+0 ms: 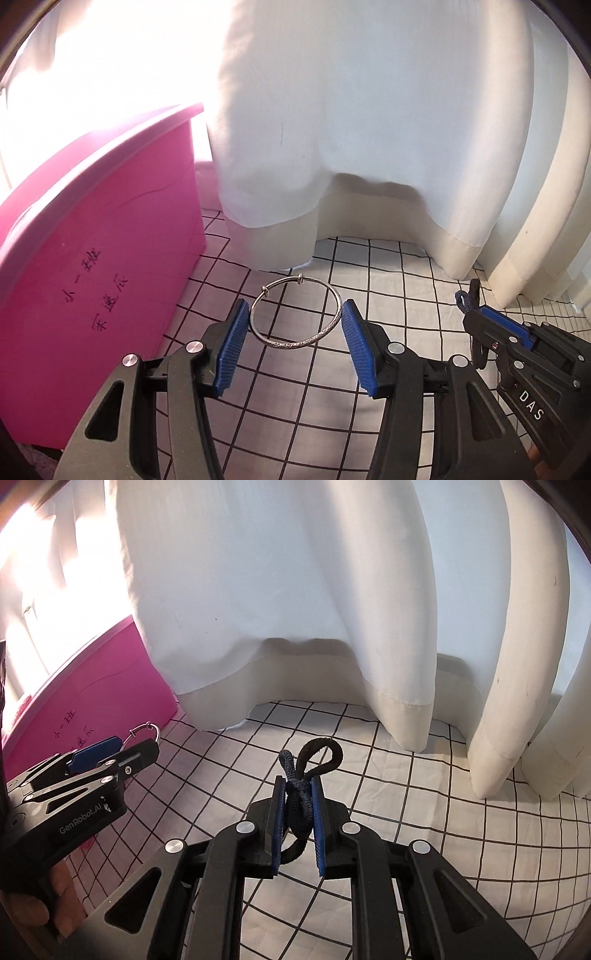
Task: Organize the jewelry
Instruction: 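Lift and carry the bangle and hair tie over the pink tub with both tools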
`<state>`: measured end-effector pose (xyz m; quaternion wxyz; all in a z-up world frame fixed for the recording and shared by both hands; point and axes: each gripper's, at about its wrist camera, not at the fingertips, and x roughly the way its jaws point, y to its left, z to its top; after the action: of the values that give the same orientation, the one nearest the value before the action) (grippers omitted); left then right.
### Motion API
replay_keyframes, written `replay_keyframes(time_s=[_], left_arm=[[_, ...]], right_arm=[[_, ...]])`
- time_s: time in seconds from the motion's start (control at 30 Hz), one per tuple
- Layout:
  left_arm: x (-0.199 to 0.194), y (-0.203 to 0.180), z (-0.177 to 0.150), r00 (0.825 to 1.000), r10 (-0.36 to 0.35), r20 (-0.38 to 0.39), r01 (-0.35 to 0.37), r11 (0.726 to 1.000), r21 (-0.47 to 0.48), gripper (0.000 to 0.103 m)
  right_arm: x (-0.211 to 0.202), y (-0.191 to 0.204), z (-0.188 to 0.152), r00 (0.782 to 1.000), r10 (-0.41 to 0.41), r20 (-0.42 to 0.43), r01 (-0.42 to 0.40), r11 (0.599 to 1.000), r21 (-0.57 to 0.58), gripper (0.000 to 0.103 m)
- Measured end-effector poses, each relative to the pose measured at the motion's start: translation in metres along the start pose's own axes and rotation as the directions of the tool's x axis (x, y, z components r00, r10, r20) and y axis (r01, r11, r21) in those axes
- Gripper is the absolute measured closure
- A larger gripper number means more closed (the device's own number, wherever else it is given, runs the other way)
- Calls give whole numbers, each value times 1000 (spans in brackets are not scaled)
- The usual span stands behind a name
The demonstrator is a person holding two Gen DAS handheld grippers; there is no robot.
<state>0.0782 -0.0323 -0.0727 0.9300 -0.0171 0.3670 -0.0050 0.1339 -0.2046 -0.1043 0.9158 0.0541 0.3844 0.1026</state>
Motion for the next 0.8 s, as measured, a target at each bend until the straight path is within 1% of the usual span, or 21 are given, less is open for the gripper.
replay_keyframes(time_s=[0.23,0.4,0.5,0.63,0.8], left_arm=[[-50,13,14,997,50,50,-47,997,-65,52],[-85,25,24,991,99,90,-89,989,-115,52],[-107,33,31,987,112,118,-95,985,-142,52],[-134,49,43,979,129,159,-102,981,-167,52],[-161,85,60,966,168,197,-127,971,-204,52]], right_arm=[[-36,22,26,996,78,36,-75,994,-78,89],[-58,43,46,989,134,65,-124,983,-139,89],[-67,57,60,983,161,83,-145,974,-173,89],[-80,80,78,972,209,106,-185,962,-203,89],[-91,122,103,952,273,135,-236,941,-241,89]])
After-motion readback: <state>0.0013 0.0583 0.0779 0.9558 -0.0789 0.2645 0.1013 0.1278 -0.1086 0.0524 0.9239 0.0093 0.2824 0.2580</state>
